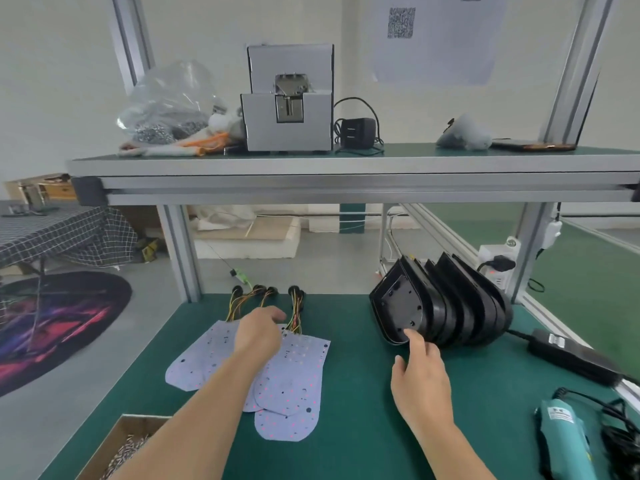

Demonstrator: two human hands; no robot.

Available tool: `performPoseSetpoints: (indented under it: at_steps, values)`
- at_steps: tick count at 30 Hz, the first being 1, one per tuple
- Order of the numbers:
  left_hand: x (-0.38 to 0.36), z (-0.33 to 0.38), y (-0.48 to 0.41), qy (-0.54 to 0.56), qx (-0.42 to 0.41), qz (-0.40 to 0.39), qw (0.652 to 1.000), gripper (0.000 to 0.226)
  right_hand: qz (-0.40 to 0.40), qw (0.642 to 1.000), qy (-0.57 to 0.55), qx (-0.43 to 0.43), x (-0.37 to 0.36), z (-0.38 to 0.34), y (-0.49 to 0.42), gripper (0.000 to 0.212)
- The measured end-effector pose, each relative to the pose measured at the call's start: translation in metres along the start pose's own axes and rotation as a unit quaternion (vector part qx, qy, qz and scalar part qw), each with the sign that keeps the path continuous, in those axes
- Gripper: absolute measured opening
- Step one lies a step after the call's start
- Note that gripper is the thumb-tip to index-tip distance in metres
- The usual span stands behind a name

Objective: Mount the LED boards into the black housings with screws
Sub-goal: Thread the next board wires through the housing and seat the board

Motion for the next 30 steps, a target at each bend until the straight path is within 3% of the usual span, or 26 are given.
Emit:
performPoseSetpoints:
  at_steps: [4, 10, 13, 17, 23, 30]
  values:
    - [-0.027, 0.012, -0.029, 0.020, 0.000, -0.102, 0.995, 0.071, 0.021, 0.999, -0.035, -0.005, 0.002, 0.003, -0.001, 0.041]
    - [-0.051, 0.022, -0.042, -0.090, -0.036, -0.216, 0.972, 0.076, 0.046, 0.994, -0.101, -0.013, 0.007, 0.007, -0.002, 0.033]
    - [-0.052, 0.014, -0.046, -0.078, -0.030, -0.189, 0.978, 0.071, 0.059, 0.990, -0.127, -0.019, 0.010, 0.008, -0.001, 0.029]
    - [-0.056, 0.012, -0.052, -0.139, -0.034, -0.095, 0.985, 0.024, 0.063, 0.989, -0.132, -0.018, 0.010, 0.008, -0.001, 0.029]
    - [-0.063, 0.018, -0.050, -0.212, -0.017, 0.020, 0.977, 0.035, 0.067, 0.989, -0.133, -0.014, 0.011, 0.010, -0.002, 0.026]
    - [-0.053, 0.002, -0.052, -0.112, 0.034, 0.070, 0.991, 0.019, 0.062, 0.988, -0.144, -0.018, 0.009, 0.012, -0.005, 0.025]
Point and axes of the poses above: each hand's wrist, its own y-axis away from the middle knuckle, its own x-axis out of the back of the hand, z = x × y, the point moved 9 cm from there along -y, towards the middle knuckle, and after that the axes turned 2 degrees about -y, right-handed, at the moved point
